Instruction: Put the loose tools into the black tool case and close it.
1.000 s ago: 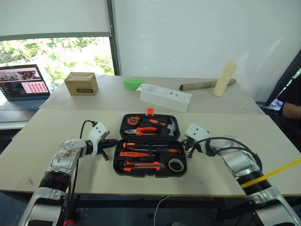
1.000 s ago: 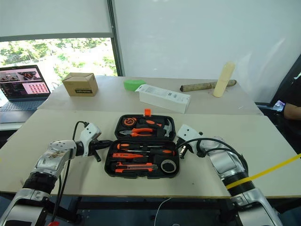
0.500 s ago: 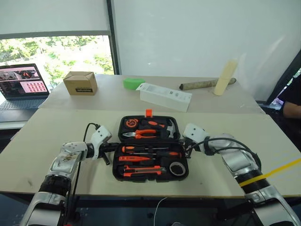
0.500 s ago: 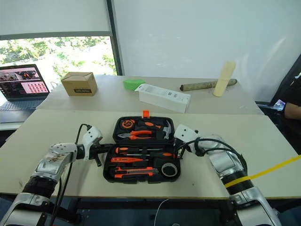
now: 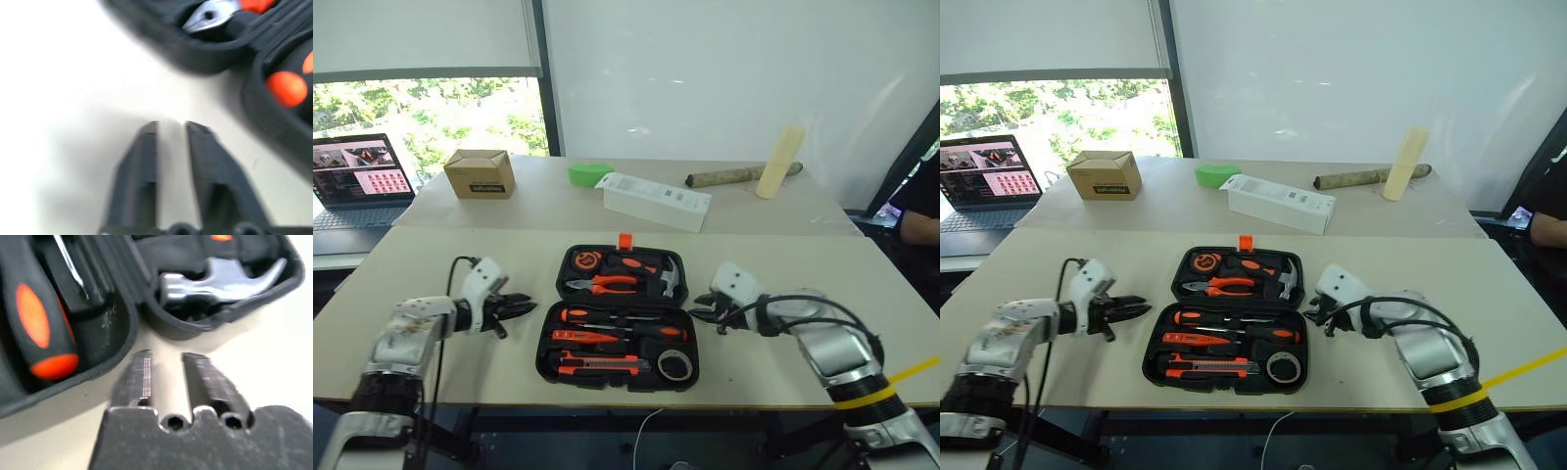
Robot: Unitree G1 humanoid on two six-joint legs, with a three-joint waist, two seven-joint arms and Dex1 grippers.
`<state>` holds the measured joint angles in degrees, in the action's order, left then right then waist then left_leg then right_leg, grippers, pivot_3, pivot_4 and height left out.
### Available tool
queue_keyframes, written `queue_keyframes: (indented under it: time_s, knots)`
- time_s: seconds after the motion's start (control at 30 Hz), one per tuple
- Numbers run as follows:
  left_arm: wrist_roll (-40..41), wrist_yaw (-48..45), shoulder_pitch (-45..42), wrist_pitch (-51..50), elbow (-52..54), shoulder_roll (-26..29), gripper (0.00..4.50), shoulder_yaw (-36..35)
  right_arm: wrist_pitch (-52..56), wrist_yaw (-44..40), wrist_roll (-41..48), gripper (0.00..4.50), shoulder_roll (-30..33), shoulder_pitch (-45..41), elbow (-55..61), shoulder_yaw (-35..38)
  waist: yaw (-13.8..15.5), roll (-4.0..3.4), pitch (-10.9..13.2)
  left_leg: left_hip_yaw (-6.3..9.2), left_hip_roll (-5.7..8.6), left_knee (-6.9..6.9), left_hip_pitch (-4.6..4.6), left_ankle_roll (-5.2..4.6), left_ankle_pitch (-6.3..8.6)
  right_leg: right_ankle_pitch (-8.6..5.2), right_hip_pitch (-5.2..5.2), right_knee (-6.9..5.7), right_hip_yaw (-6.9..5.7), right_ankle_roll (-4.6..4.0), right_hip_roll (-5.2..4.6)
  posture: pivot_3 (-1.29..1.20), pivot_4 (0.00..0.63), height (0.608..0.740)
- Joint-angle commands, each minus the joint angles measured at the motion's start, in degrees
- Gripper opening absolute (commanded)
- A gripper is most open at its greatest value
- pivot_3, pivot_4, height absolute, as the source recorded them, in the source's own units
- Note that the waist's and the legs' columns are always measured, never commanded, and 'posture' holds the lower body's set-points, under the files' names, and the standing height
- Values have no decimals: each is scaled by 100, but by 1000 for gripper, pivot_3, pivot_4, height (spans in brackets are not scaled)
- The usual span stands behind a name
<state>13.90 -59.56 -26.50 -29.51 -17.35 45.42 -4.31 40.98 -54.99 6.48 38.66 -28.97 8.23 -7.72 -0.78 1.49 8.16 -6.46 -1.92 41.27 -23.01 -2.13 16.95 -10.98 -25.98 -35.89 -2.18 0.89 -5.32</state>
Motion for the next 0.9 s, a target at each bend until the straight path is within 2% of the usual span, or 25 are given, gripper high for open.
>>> queue_keyframes:
  time_s: [0.03, 0.1, 0.17, 0.27, 0.43, 0.6, 0.7, 0.8, 0.9]
  knots:
    - [488, -97, -335, -1173, 200, 152, 2584, -217, 1529, -144, 825, 2850, 18, -379, 539, 352, 6, 1, 0, 2, -1, 1, -1, -1, 0, 0, 0, 0, -1, 0, 0, 0, 150, 740]
    - [630, -74, -652, -2016, 283, 185, 3337, -81, 2311, 244, 885, 3558, -171, -852, 239, 430, 15, 3, 1, 4, 2, 10, -4, -5, 3, 0, 1, -1, -2, 0, 0, 0, 150, 740]
    - [717, 91, -1035, -2655, 204, 76, 3337, 0, 3028, 642, 837, 3558, -342, -1376, -219, 414, 22, 5, 3, 4, 6, 20, -6, -6, 4, 0, 0, -3, -2, 0, -2, 0, 150, 740]
    - [677, 681, -1767, -3110, -307, -436, 3337, -28, 3585, 1214, 796, 3558, -795, -2144, -1271, 646, 65, 5, 2, 10, 10, 37, -13, -6, 3, 1, -2, -8, -3, 0, -2, 0, 150, 740]
    - [455, 1094, -2231, -3031, -779, -836, 3337, 214, 3396, 1678, 646, 3558, -972, -2559, -2287, 498, 13, 5, 1, 11, 13, 31, -18, 3, -2, 2, -1, -22, -2, -2, 4, 0, 150, 740]
    - [352, 1156, -2403, -3116, -958, -928, 3337, 474, 3358, 1796, 646, 3558, -1019, -2671, -2634, 295, -26, 5, 1, 3, 22, 1, -31, 4, -3, 2, -20, 0, -1, 1, -1, 0, 150, 740]
    - [365, 1092, -2431, -3293, -954, -874, 3388, 613, 3379, 1817, 686, 2860, -1067, -2683, -2705, 260, -51, 5, 1, 3, 21, -13, -24, 9, -6, 1, -20, 4, 0, 1, 0, 0, 150, 740]
    - [341, 1131, -2396, -3367, -944, -858, 2629, 686, 3353, 1889, 721, 1792, -1169, -2731, -2851, 297, -52, 5, 1, 4, 21, -16, -22, 15, -10, 1, -19, 3, 1, 1, 0, 0, 150, 740]
    - [335, 1155, -2375, -3366, -993, -870, 1415, 690, 3356, 1929, 776, 732, -1304, -2809, -3031, 346, -50, 4, 1, 5, 21, -15, -15, 16, -11, 1, -13, 0, 4, 1, 0, 0, 150, 740]
